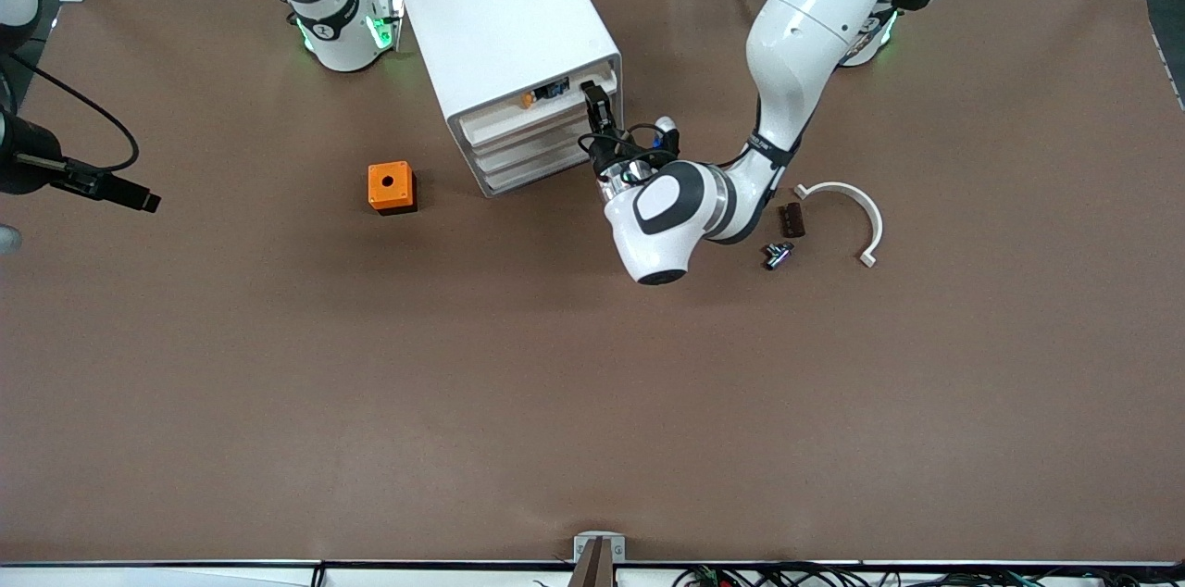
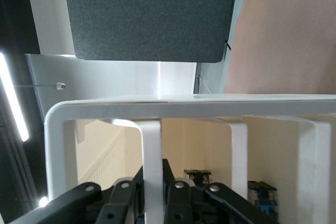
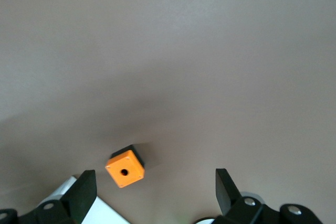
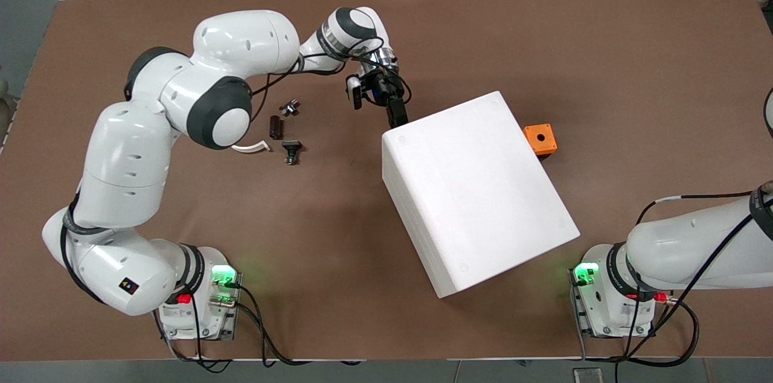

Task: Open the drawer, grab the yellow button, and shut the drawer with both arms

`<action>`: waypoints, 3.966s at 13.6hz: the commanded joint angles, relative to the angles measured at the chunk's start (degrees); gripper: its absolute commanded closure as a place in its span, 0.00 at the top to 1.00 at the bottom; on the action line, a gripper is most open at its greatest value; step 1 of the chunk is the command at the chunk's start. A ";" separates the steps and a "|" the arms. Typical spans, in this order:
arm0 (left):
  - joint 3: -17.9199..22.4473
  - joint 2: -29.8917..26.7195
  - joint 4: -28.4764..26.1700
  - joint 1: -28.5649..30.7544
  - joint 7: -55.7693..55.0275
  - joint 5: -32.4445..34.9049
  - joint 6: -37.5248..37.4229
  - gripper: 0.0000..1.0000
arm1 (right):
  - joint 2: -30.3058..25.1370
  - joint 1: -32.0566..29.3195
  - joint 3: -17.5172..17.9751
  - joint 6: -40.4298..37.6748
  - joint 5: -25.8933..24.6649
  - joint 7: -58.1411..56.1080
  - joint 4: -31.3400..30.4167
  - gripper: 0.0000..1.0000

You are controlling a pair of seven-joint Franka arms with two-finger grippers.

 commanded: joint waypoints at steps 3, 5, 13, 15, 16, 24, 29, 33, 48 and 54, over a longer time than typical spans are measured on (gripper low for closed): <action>0.77 1.88 1.03 3.11 0.71 -0.48 0.32 0.05 | -0.13 4.54 0.18 0.62 1.84 11.18 0.08 1.00; 1.38 1.88 1.12 3.99 0.71 -0.40 0.41 0.05 | -0.13 9.64 0.27 1.68 1.93 19.87 0.08 1.00; 4.38 1.88 1.38 9.08 2.47 -1.01 6.20 0.06 | -2.15 27.30 0.27 9.84 3.94 49.32 -7.03 1.00; 4.38 1.88 1.55 9.62 2.64 -1.19 6.65 0.07 | -1.97 32.75 0.18 13.97 4.04 57.23 -8.52 1.00; 4.38 1.88 1.55 9.62 3.08 -1.19 6.65 0.09 | -1.89 35.13 0.18 16.25 4.04 60.66 -9.05 1.00; 4.03 2.15 1.47 9.88 3.35 -2.06 6.65 1.00 | 5.84 47.80 0.09 25.05 1.23 77.12 -7.92 1.00; 1.23 0.92 2.08 13.30 12.55 -5.85 4.55 1.00 | 12.08 51.67 0.09 26.02 -1.14 82.22 -4.93 1.00; -1.16 0.92 4.80 16.39 20.30 -5.76 1.48 1.00 | 12.97 52.20 0.18 26.38 -1.24 83.54 -4.93 1.00; 2.01 -11.29 9.20 16.31 78.30 17.67 13.65 1.00 | 14.64 54.66 0.18 27.87 -0.09 87.15 -4.66 1.00; 1.83 -13.67 9.03 11.30 79.81 33.60 27.03 1.00 | 14.90 54.84 0.27 28.22 -0.09 86.89 -4.66 0.19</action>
